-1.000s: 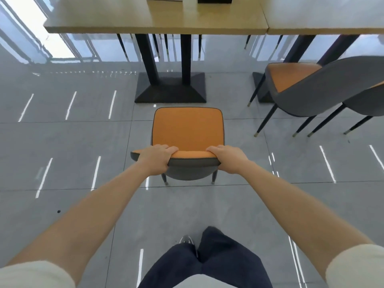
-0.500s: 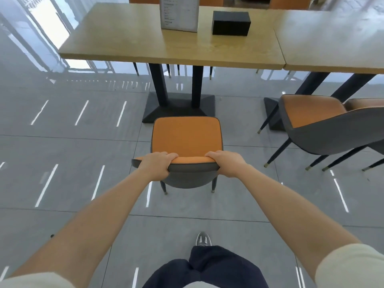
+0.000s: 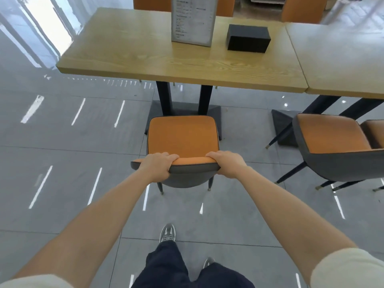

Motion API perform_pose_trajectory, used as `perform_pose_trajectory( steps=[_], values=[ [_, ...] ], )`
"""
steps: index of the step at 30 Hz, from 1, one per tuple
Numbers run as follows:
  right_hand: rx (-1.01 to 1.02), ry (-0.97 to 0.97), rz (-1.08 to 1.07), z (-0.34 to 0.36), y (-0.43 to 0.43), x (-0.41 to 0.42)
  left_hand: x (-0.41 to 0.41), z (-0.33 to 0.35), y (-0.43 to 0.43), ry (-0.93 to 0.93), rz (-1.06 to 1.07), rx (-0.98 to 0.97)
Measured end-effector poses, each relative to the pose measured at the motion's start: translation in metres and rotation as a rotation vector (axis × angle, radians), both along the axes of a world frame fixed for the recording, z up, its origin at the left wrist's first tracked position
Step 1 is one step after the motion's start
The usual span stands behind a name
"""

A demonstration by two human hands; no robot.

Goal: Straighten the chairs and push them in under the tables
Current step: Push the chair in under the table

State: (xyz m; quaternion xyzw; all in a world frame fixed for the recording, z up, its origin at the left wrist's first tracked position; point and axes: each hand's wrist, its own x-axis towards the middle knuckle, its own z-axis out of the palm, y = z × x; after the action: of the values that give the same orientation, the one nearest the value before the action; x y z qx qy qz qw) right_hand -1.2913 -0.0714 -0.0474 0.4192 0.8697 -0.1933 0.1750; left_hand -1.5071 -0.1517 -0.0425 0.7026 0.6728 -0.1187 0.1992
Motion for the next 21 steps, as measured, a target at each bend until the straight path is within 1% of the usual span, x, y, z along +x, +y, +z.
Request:
perform_pose_trajectory(
  steps=[11, 17, 21],
  values=[
    [-0.012, -0.030, -0.121, 0.004, 0.050, -0.092, -0.095, -0.002, 0.072, 0.017, -0.071, 0.020],
    [-0.050, -0.041, -0.147, 0.007, 0.065, -0.124, -0.126, 0.000, 0.094, 0.047, -0.091, 0.040],
    [-0.068, -0.046, -0.149, 0.009, 0.064, -0.130, -0.130, 0.000, 0.093, 0.042, -0.093, 0.047]
  ],
)
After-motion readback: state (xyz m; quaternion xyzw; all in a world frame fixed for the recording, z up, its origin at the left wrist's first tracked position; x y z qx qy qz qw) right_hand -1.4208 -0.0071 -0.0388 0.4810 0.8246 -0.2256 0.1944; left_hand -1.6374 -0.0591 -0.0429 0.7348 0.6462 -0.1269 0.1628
